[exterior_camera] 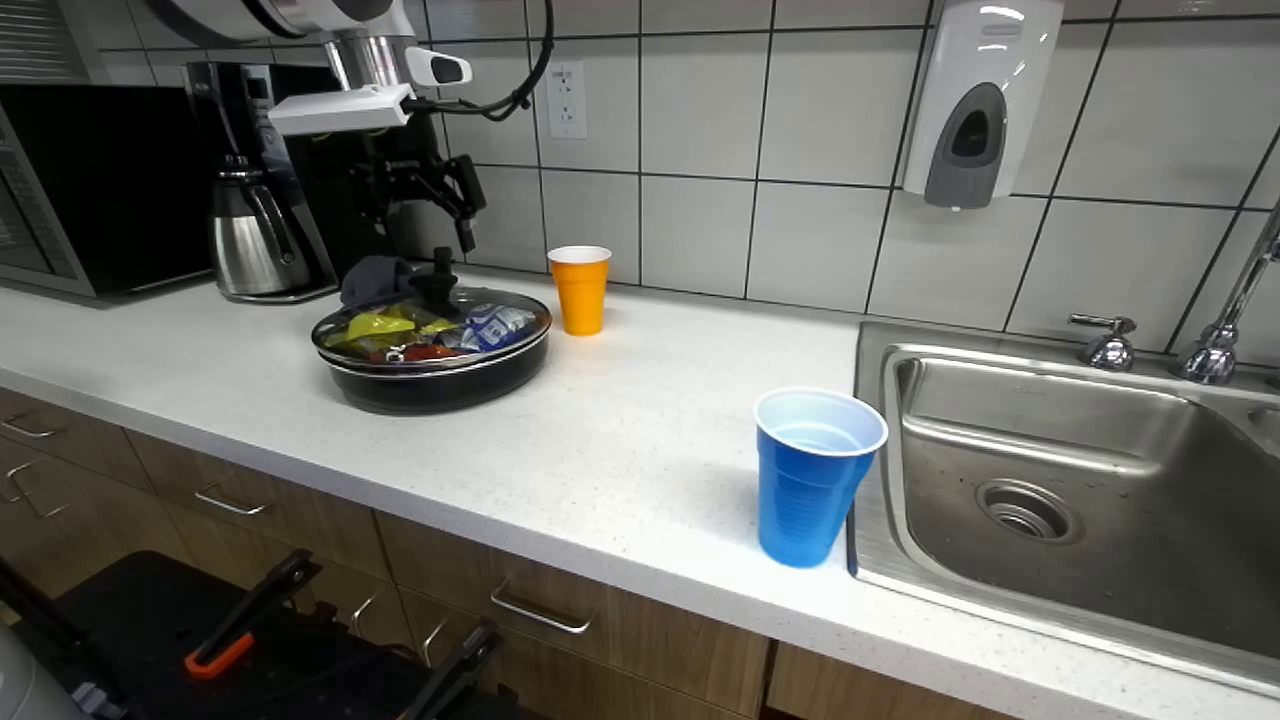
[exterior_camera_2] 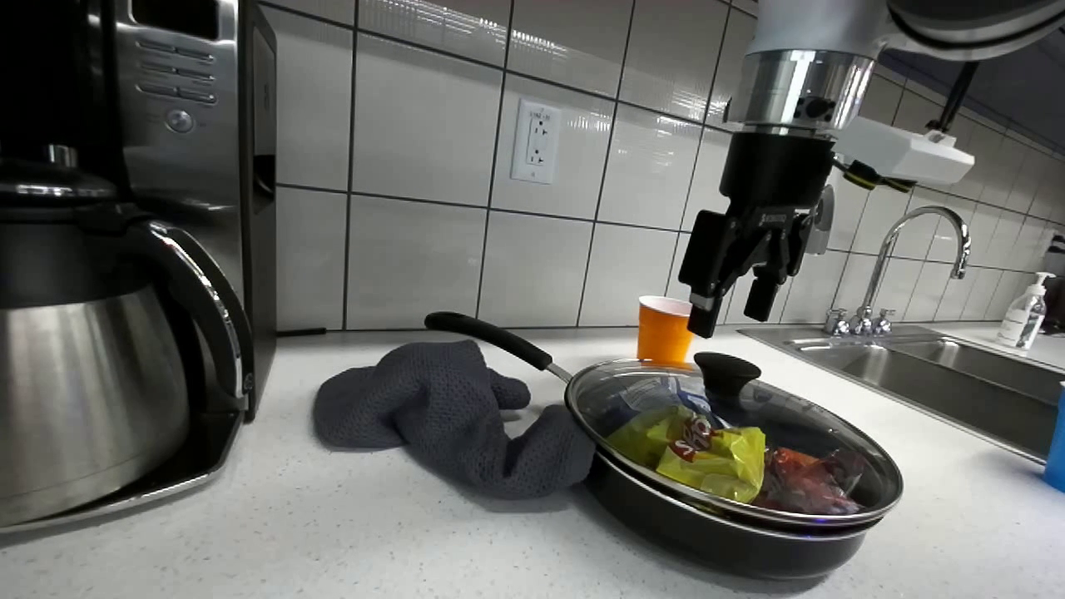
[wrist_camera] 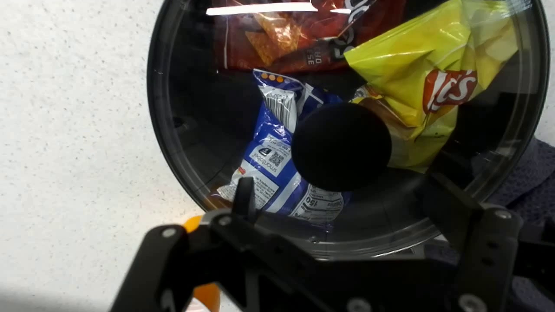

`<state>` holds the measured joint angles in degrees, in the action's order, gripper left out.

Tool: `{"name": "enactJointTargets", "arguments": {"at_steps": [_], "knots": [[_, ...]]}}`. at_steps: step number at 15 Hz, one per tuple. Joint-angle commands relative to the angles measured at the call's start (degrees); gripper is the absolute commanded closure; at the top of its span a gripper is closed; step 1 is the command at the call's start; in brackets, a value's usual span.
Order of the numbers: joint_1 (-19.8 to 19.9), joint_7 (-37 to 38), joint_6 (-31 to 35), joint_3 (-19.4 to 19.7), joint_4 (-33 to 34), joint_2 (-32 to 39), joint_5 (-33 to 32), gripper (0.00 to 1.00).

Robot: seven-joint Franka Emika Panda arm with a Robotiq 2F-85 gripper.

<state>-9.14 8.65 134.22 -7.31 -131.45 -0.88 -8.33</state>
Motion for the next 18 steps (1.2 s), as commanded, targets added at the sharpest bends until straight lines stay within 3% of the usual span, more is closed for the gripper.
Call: {"name": "enactJointTargets", "arguments": {"at_steps": [1,18], "knots": [[0.69,0.95,-0.34,-0.13,-2.85,-4.74,0.84,0.00],[3.07,-1.09,-0.35,2.95,-12.68,-14.39,8.96,0.00]]}}
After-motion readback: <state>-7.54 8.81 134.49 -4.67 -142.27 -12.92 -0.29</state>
